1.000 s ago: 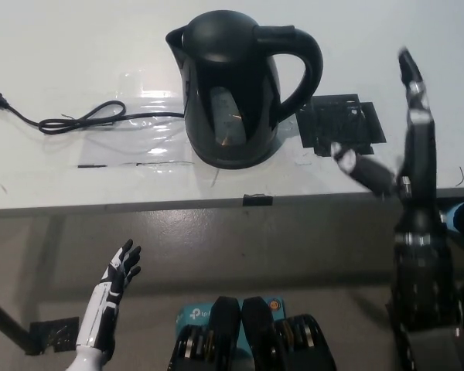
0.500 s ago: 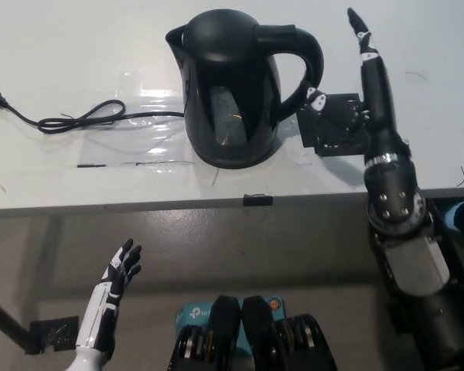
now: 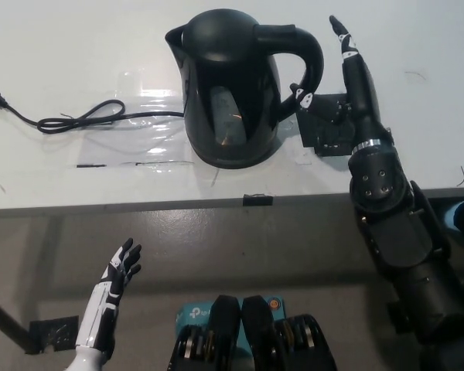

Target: Use the right hand to grab the handle of the kettle from the base and place it on the right side

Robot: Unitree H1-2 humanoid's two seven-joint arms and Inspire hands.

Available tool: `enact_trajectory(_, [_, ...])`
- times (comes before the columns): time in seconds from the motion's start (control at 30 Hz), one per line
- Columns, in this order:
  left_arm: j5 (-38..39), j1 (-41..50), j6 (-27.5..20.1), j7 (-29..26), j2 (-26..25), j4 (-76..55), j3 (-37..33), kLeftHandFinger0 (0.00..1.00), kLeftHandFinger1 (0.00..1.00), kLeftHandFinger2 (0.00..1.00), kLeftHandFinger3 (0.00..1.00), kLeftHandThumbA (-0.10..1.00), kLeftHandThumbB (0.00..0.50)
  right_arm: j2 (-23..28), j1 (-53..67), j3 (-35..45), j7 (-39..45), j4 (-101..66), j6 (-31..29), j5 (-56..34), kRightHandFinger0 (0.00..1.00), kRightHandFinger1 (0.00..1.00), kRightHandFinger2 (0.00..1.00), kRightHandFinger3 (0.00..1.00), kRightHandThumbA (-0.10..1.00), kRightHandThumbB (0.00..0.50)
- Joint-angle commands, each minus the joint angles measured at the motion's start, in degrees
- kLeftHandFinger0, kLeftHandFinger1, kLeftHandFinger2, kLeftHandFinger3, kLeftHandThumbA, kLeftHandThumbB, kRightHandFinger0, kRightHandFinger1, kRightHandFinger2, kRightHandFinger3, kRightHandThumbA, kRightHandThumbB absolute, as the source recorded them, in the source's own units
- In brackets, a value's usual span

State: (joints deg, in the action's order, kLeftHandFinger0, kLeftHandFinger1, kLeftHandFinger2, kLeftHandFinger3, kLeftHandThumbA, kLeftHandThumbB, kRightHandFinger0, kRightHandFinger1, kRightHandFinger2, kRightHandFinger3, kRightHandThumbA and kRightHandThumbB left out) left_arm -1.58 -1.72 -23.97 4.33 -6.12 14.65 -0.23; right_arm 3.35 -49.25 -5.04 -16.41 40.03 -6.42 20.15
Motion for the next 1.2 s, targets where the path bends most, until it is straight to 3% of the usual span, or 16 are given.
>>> enact_trajectory(0.0, [0.0,-0.6,-2.4,0.3,-0.7,-0.7,-0.2,1.0,1.0,1.0,1.0,1.0,0.5,0.0,-5.2,-0.5,-2.3,0.6,-2.5,0.9,1.0,1.0,1.0,1.0,0.78,0.239])
enact_trajectory(0.4, [-0.1,-0.8,-2.7,0.3,-0.8,-0.2,-0.2,0.99,1.0,1.0,1.0,1.0,0.5,-0.1,-10.5,-0.9,-3.5,5.7,-2.9,0.8,1.0,1.0,1.0,1.0,0.79,0.228])
enact_trajectory(0.5, [0.4,-0.6,-2.7,0.4,-0.7,-0.2,-0.1,0.99,1.0,1.0,1.0,1.0,0.5,-0.3,-12.0,-1.4,-3.9,8.4,-3.4,0.9,1.0,1.0,1.0,1.0,0.73,0.217])
enact_trajectory(0.7, [0.3,-0.5,-2.5,0.4,-0.6,-1.0,-0.2,1.0,1.0,1.0,1.0,1.0,0.5,-0.3,-14.9,-1.1,-5.1,14.2,-5.9,-0.2,1.0,1.0,1.0,1.0,0.58,0.219])
enact_trajectory(0.77, [0.8,-0.4,-1.9,0.7,-0.6,-1.5,-0.2,1.0,1.0,1.0,1.0,1.0,0.5,-0.2,-17.1,-1.0,-6.0,18.3,-7.4,-0.4,1.0,1.0,1.0,1.0,0.37,0.23])
enact_trajectory(0.9, [1.2,-0.4,-0.5,0.8,-0.6,-2.3,-0.2,1.0,1.0,1.0,1.0,1.0,0.5,0.6,-20.6,-1.9,-6.9,25.5,-8.4,0.1,1.0,1.0,1.0,1.0,0.19,0.286])
enact_trajectory(1.0, [1.1,-0.3,-0.3,0.7,-0.7,-2.7,-0.1,1.0,1.0,1.0,1.0,1.0,0.5,0.9,-22.3,-2.5,-7.2,29.1,-9.5,0.0,1.0,1.0,1.0,1.0,0.14,0.317])
enact_trajectory(1.07, [1.0,-0.3,-0.3,0.6,-0.6,-2.7,-0.1,1.0,1.0,1.0,1.0,1.0,0.5,0.9,-23.2,-2.7,-8.3,30.7,-10.2,0.0,0.86,0.94,1.0,1.0,0.1,0.321])
enact_trajectory(1.1, [1.0,-0.3,-0.5,0.6,-0.6,-2.7,-0.1,1.0,1.0,1.0,1.0,1.0,0.5,0.6,-23.9,-2.7,-10.7,31.3,-10.2,0.2,0.45,0.59,0.78,0.75,0.0,0.302])
enact_trajectory(1.13, [0.8,-0.3,-0.8,0.5,-0.5,-2.5,-0.1,1.0,1.0,1.0,1.0,1.0,0.5,0.4,-24.3,-3.4,-14.0,31.8,-10.8,1.3,0.23,0.35,0.5,0.47,-0.08,0.26])
enact_trajectory(1.17, [0.6,-0.3,-0.9,0.4,-0.5,-2.5,-0.1,1.0,1.0,1.0,1.0,1.0,0.5,0.3,-24.7,-4.0,-16.9,32.2,-10.9,2.2,0.02,0.13,0.35,0.39,-0.1,0.212])
